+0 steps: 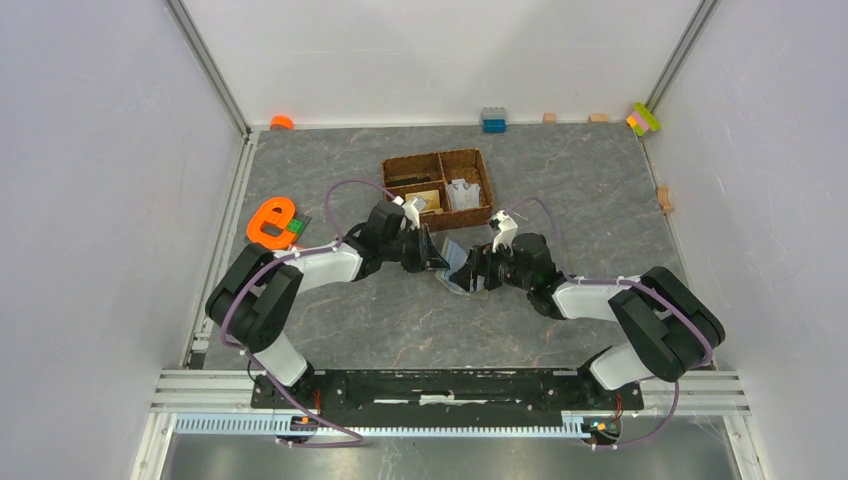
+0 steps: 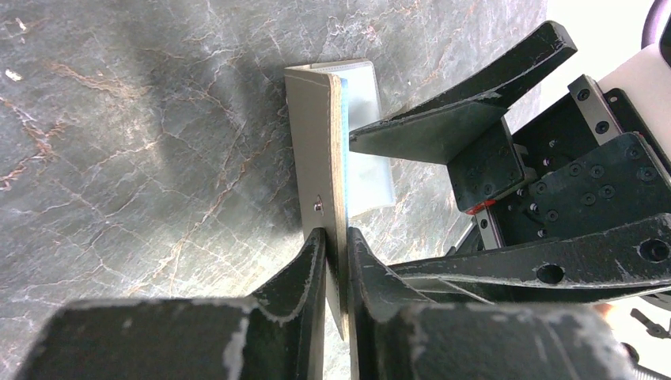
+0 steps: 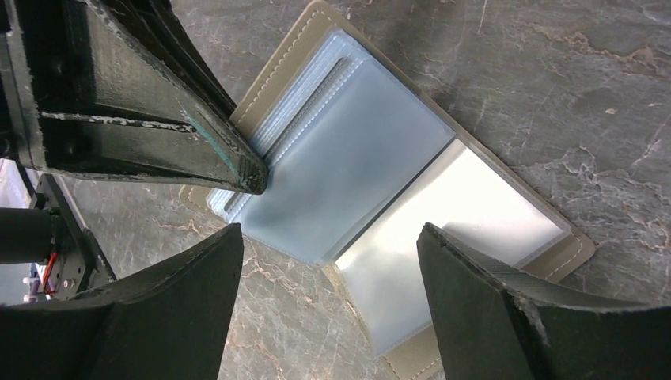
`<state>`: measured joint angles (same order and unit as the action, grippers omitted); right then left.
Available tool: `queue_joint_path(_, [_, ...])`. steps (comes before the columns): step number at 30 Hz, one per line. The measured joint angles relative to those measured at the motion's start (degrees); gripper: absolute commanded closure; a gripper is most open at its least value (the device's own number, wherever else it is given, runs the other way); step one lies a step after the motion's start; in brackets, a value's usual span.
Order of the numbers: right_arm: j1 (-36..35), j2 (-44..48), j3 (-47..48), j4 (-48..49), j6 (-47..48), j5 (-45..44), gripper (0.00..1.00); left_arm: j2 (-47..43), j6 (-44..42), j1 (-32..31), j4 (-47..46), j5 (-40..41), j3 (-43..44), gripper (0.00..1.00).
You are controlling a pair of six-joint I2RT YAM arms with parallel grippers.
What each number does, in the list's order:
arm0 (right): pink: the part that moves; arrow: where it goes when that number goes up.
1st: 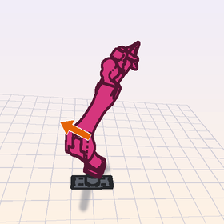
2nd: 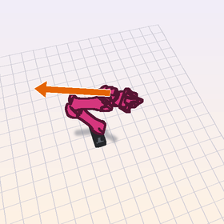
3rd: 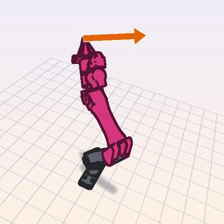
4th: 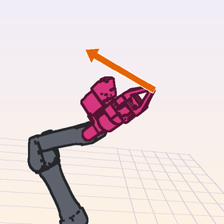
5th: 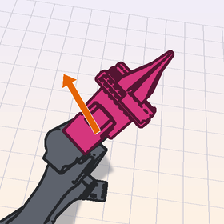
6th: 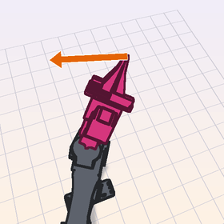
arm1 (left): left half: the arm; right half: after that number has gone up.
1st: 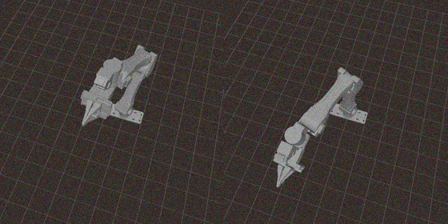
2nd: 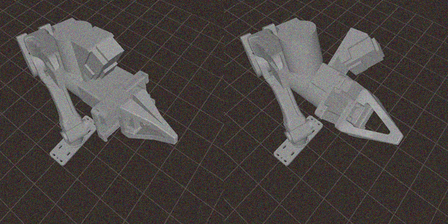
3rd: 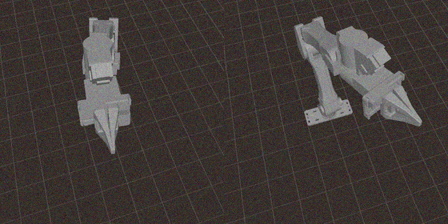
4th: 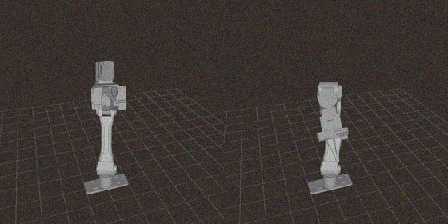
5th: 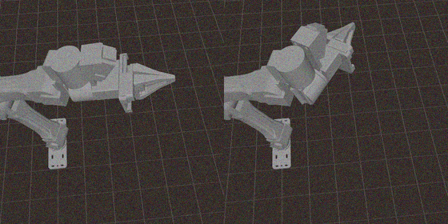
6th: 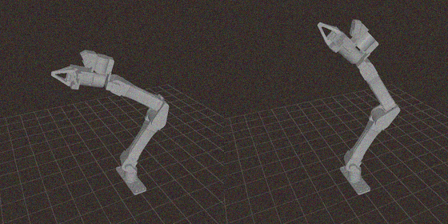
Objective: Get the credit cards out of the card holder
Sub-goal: Remove the credit card from the card holder.
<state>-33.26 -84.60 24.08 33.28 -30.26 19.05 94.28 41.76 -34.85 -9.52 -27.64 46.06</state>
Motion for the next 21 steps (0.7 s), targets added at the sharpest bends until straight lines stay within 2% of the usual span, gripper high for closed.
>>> queue_joint_path(5, [0.0,0.0,-0.1,1.0,-0.6,0.6,0.10,0.0,0.2,0.0,-0.1,0.0,0.0,0.83])
queue_joint_path(21, [0.0,-3.7,1.6,0.9,-1.7,1.8,0.12,0.3,2.0,-0.4,-2.9,0.2,-1.5,0.80])
